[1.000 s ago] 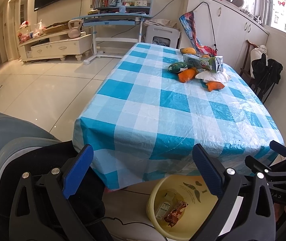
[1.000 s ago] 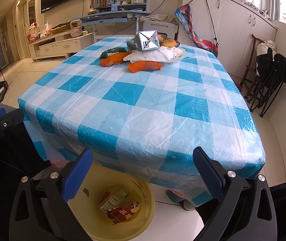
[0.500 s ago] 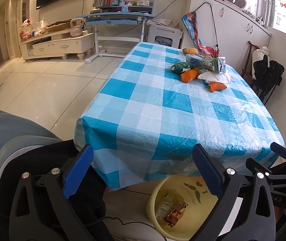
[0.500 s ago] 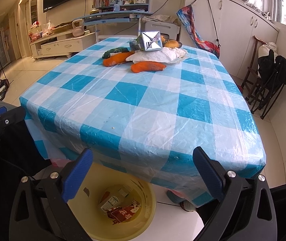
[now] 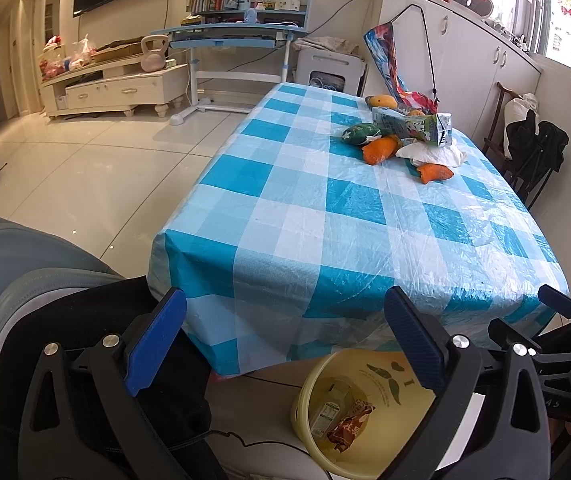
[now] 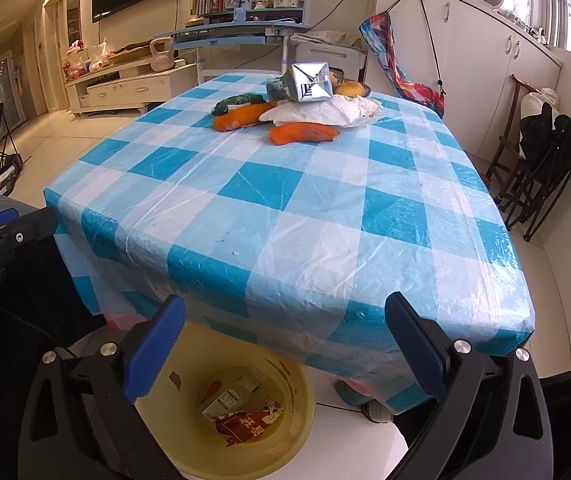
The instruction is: Collect trash
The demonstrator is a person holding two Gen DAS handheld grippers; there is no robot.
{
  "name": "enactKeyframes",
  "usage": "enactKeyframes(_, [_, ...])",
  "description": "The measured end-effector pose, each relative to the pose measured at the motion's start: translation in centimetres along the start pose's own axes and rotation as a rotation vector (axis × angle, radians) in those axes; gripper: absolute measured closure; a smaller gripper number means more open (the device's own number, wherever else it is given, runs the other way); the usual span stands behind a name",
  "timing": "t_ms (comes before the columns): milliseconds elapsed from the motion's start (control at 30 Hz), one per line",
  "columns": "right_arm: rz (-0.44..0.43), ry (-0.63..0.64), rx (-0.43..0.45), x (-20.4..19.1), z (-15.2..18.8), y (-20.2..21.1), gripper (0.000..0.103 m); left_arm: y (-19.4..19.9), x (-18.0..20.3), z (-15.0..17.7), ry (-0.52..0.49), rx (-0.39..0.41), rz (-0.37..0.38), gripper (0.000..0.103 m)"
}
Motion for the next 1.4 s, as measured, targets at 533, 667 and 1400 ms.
enactKeyframes(533, [0.003,0.021,-0.002,-0.35,0.01,-0.10,0.007,-0.10,-0.03,-0.02,0.002,-0.001,0.001,0.008])
enactKeyframes(667, [0.004,0.025,-0.003,-0.39,0.02,-0.14,0.007,-0.18,-0.09,0.01,0.004,-0.003,0.001,0.008])
enactKeyframes(1400, [0.005,0.033,-0.004,-0.55,0.05,-0.16,0.007,-0.25,-0.22,-0.03,0.006,-0.005,0.001,0.008])
Point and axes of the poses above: each gripper's, at about its wrist camera, not at the fingertips, and y roughly against the way its jaws point, x to its right, z to its underside, the point moved 1 cm from there along -y, roughly the way its jaws point, and after that the axes turned 14 degrees about -x, right-handed, at the moved point
